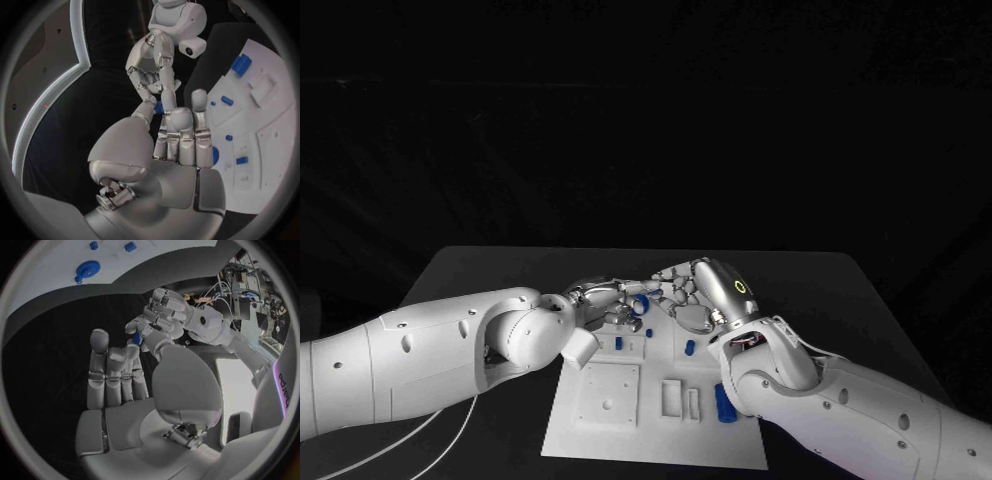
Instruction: Assemble the parts on the task board
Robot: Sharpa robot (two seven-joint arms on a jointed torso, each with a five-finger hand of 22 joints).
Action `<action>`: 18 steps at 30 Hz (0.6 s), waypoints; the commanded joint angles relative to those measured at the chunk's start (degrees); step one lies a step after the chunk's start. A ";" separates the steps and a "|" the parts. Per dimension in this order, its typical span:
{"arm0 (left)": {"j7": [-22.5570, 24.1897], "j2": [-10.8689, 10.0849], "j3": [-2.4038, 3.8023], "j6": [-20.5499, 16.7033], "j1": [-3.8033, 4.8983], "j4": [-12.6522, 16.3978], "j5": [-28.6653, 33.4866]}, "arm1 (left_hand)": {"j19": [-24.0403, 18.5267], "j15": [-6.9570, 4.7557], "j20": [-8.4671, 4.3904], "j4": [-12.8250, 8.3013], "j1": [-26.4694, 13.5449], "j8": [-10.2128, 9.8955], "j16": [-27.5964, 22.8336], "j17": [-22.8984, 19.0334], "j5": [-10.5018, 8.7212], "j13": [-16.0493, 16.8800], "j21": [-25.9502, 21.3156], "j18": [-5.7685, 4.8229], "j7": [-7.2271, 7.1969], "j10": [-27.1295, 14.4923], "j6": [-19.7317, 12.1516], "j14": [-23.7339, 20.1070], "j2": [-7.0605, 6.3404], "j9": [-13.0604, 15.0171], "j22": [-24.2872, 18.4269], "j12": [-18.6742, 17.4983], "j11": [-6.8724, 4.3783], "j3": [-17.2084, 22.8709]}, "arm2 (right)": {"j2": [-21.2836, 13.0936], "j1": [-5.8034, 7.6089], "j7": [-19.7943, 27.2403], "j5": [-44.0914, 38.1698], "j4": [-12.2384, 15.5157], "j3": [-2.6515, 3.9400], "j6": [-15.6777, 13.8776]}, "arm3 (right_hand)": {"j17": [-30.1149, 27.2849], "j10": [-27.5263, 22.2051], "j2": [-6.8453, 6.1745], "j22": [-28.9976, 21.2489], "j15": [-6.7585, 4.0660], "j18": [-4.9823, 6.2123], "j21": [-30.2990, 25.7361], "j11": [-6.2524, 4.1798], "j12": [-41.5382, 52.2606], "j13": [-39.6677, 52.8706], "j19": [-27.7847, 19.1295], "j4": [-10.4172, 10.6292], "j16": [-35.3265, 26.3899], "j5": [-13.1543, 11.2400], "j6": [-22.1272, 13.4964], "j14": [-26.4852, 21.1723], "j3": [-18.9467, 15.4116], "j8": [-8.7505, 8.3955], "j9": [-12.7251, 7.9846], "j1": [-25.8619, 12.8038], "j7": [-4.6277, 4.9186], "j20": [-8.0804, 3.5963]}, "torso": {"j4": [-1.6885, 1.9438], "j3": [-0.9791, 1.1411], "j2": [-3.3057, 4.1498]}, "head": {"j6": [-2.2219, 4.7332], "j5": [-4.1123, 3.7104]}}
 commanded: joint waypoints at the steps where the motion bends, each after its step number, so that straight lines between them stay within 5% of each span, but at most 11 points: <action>1: 0.05 0.23 0.04 2.83 0.01 0.40 -1.09 | -0.09 -0.12 0.41 0.11 0.79 -0.25 0.12 -0.10 -0.40 -0.12 -0.27 -0.80 -0.01 -0.34 -0.39 -0.35 0.49 -0.10 0.26 0.27 -0.04 -1.31 | 0.02 0.00 0.87 0.06 -0.02 0.00 1.92 | -0.03 0.19 -0.01 0.06 -0.01 -1.13 -0.39 -0.09 -0.28 0.15 0.61 0.55 -0.17 0.16 0.08 0.33 -0.09 0.33 0.17 -0.76 -0.69 0.01 | 0.01 0.00 -0.02 | -0.09 0.00; 18: 0.88 -0.09 0.05 1.30 0.02 -0.78 -1.13 | -0.04 0.05 0.51 0.04 1.56 -0.23 0.15 -0.33 -0.71 -0.43 -0.45 -0.72 0.30 -0.90 -1.14 -0.49 1.02 -0.10 0.29 0.38 0.25 -3.66 | -0.53 0.00 1.77 1.47 0.22 -0.01 3.99 | 0.13 0.21 0.12 0.95 0.02 -1.21 -1.55 -0.09 -0.27 0.66 1.08 1.42 -0.06 0.18 0.00 0.31 -0.91 0.34 0.18 -0.75 -0.76 0.06 | 0.00 -0.01 0.00 | -0.21 0.04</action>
